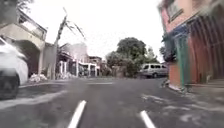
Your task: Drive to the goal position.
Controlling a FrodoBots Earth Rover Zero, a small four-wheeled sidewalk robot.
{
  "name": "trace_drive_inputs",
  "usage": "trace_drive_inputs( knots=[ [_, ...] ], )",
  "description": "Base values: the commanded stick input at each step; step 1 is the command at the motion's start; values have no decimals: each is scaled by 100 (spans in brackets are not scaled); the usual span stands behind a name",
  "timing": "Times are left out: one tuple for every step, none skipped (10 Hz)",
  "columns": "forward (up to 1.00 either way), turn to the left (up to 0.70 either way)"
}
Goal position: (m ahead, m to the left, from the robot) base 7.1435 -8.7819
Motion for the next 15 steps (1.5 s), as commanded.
trace_drive_inputs(
  knots=[
    [100, -40],
    [100, -40],
    [100, -40],
    [100, -40],
    [100, -40],
    [100, -9],
    [100, 6],
    [100, 9],
    [100, 4],
    [100, 0],
    [100, -17],
    [100, -40],
    [100, -40],
    [100, 4],
    [100, 19]
  ],
)
